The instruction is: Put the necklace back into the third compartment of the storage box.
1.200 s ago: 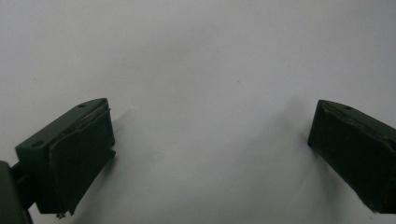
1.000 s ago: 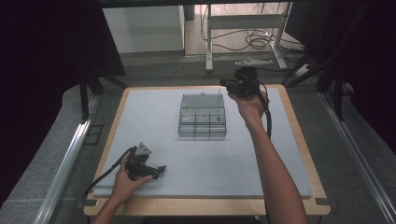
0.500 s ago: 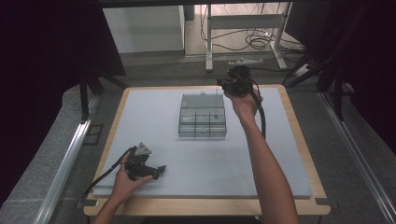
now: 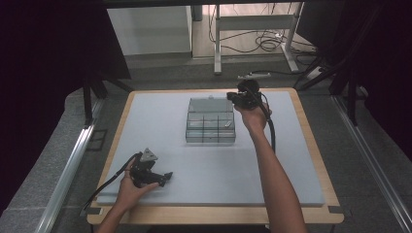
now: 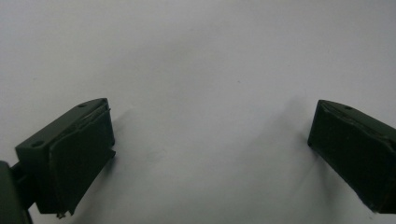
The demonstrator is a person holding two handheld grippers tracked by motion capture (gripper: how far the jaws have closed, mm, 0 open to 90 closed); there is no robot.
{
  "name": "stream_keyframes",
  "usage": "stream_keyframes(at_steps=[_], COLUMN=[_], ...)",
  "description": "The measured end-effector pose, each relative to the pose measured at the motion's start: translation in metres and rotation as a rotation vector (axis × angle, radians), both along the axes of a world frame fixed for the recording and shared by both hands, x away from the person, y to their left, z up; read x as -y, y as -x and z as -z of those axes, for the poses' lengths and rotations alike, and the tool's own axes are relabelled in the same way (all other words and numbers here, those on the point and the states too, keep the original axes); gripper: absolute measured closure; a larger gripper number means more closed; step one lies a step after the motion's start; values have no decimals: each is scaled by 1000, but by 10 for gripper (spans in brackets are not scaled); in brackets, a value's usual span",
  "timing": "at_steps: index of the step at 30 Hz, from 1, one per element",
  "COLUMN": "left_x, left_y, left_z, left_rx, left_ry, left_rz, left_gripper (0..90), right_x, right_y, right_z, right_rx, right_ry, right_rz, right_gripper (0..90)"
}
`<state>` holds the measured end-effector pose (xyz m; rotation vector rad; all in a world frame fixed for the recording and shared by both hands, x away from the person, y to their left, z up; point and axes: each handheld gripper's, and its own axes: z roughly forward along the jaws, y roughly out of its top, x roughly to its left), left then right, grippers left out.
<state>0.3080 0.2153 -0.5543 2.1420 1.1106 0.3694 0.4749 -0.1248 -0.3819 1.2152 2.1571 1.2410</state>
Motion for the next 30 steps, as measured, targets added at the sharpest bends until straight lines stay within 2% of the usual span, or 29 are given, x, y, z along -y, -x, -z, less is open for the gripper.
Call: stream_keyframes(at_steps=[2,3,14,15,18,23,30], left_x=[0,0,0,0,0,0,0], left_y=[0,0,0,0,0,0,0], left_z=[0,0,0,0,0,0,0], left_rx=[-1,-3,-3,-3,-3,-2,-3], left_ry=[0,1,1,1,2,2,0], left_rz=[-1,0,2,2,1,2,2], left_gripper=[1,1,1,1,1,1,1], right_x=[0,-1,-3,-3,-1,1,-1], right_y=[-1,-2,-8,-8,-10,-11,-11], right_z=[4,11,48,48,62,74,83], right_rx=[-8,-22,-82,-82,-106,-138,-149], right_ry=[9,26,54,54,68,86,98], right_rz=[0,3,9,9,11,5,3], right_gripper=[870,870,869,869,869,866,865])
